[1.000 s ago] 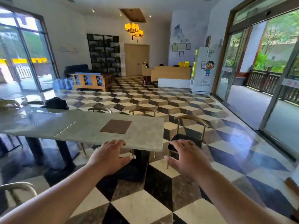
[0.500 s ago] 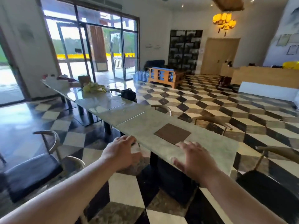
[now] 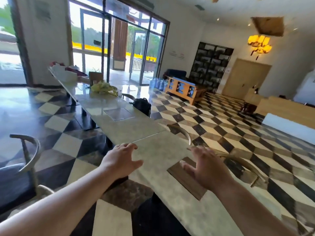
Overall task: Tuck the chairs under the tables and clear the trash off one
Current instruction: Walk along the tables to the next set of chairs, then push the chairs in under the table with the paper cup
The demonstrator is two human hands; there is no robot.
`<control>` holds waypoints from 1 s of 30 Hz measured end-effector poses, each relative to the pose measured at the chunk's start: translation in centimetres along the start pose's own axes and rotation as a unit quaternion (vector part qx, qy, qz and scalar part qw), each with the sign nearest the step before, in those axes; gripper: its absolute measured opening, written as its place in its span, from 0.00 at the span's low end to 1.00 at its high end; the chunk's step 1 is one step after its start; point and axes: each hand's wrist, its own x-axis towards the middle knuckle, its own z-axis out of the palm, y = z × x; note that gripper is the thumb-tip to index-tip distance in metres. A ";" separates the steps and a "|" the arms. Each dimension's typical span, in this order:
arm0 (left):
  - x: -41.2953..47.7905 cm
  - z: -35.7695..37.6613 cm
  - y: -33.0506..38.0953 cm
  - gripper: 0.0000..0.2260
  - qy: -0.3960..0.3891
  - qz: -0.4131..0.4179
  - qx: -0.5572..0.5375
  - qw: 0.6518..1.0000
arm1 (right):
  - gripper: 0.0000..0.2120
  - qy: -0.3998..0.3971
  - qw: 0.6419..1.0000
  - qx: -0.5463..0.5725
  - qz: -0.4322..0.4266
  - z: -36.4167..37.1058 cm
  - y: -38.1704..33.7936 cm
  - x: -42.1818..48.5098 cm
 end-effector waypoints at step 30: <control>-9.1 3.4 -21.8 0.28 0.094 -0.684 0.013 0.723 | 0.31 -0.251 0.702 0.067 -0.663 29.3 -35.7 30.5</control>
